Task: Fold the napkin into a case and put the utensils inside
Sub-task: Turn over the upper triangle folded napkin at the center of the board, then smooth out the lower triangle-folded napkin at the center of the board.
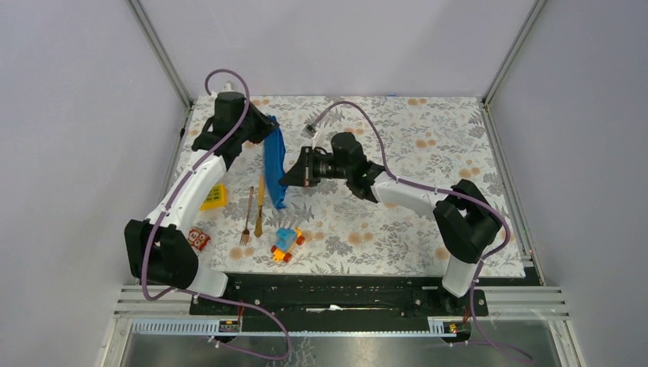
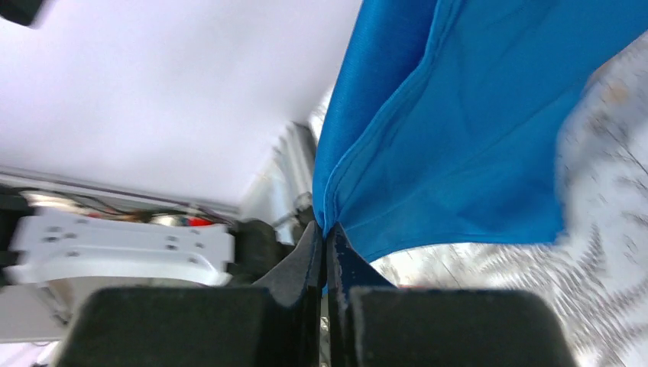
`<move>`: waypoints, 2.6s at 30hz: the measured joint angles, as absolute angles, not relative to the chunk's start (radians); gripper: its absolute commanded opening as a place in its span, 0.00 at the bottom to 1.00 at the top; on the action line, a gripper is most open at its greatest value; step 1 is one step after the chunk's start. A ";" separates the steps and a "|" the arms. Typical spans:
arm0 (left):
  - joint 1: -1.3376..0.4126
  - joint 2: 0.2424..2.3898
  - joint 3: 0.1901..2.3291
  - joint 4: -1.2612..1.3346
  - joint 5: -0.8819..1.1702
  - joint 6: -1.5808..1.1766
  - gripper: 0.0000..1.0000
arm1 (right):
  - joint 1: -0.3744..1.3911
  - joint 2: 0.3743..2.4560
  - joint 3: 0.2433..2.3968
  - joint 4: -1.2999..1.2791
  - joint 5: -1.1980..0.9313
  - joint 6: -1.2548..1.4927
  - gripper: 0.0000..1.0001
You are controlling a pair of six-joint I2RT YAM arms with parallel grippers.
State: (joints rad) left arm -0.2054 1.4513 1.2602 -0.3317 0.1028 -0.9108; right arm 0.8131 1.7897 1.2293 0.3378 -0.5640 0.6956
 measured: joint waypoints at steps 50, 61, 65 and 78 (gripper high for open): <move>-0.792 1.790 1.214 -0.352 0.223 -0.513 0.64 | 0.191 1.871 0.932 0.088 -0.616 0.626 0.24; -0.880 1.858 1.203 -0.369 0.127 -0.501 0.38 | 0.189 1.916 0.961 0.120 -0.656 0.618 0.16; -0.902 1.884 1.204 -0.375 0.097 -0.501 0.38 | 0.191 1.915 0.913 0.142 -0.681 0.611 0.21; -0.919 1.888 1.214 -0.378 0.070 -0.518 0.08 | 0.252 1.847 0.787 0.204 -0.740 0.603 0.16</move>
